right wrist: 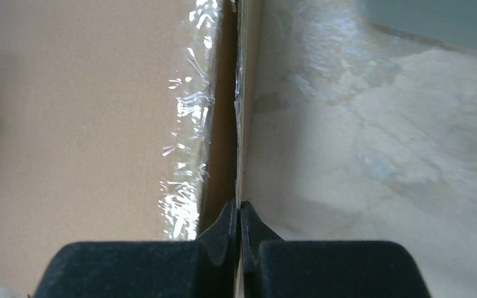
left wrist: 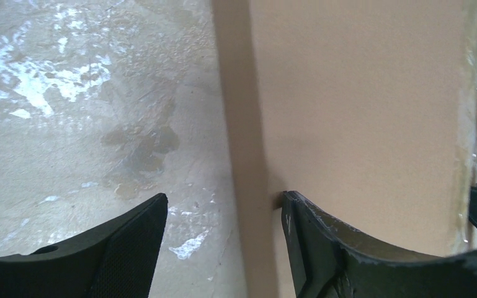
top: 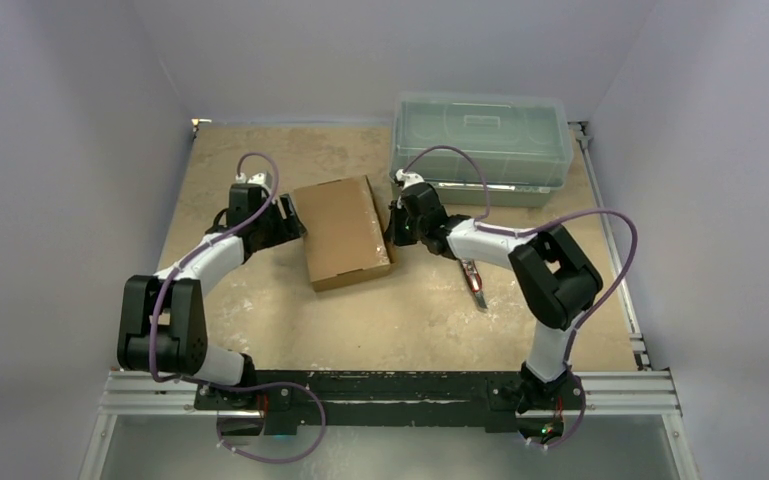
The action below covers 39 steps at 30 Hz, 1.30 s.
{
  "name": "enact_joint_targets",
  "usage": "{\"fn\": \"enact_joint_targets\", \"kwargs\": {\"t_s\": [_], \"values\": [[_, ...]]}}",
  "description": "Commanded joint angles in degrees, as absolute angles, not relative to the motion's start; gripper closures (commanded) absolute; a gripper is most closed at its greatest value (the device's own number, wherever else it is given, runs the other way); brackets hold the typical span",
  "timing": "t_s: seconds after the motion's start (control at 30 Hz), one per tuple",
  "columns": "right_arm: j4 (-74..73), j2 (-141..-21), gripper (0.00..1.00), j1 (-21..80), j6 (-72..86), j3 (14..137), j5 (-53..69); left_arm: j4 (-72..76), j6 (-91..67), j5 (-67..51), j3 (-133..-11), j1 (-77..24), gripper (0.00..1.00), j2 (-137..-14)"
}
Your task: Unpack the express box
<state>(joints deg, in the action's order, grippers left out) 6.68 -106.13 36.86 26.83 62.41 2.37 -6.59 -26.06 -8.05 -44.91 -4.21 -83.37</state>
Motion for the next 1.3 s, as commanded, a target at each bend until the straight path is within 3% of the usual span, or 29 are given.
{"fn": "enact_joint_targets", "kwargs": {"t_s": [0.0,0.27,0.5,0.63,0.73,0.93,1.03,1.1,1.23,1.27], "values": [[-4.0,-99.0,1.00,39.7,22.0,65.0,-8.2,-6.2,-23.4,-9.1,-44.4,-3.7,0.32,-79.9],[-9.0,-95.4,1.00,44.4,23.9,66.9,-14.5,1.2,-25.0,-19.6,-43.4,-3.8,0.31,-79.9],[-3.0,-96.7,0.99,44.2,29.6,62.5,-11.0,-6.4,-25.6,-10.9,-44.7,-3.9,0.32,-84.7],[-0.2,-100.8,0.89,43.4,28.4,62.5,-11.2,-8.5,-24.9,-11.0,-46.2,-3.9,0.39,-88.5],[-0.2,-102.4,0.85,43.2,26.3,63.1,-11.8,-8.6,-24.0,-10.7,-46.4,-3.9,0.40,-88.6],[1.3,-105.0,0.66,43.1,20.3,67.3,-13.9,-8.7,-23.0,-10.5,-46.3,-4.1,0.42,-88.6],[2.0,-107.4,0.63,42.6,18.1,70.5,-11.9,-8.6,-22.6,-10.7,-46.5,-4.5,0.42,-88.7],[1.6,-109.1,0.68,42.3,17.7,72.3,-10.4,-8.6,-22.4,-11.1,-46.6,-4.7,0.43,-88.6],[0.2,-108.5,0.99,42.6,16.3,73.7,-13.8,-7.6,-22.4,-13.3,-46.7,-4.8,0.42,-87.1],[-1.0,-107.6,1.00,42.9,15.8,73.8,-14.9,-7.2,-22.6,-14.1,-46.6,-4.7,0.41,-86.5]]}}
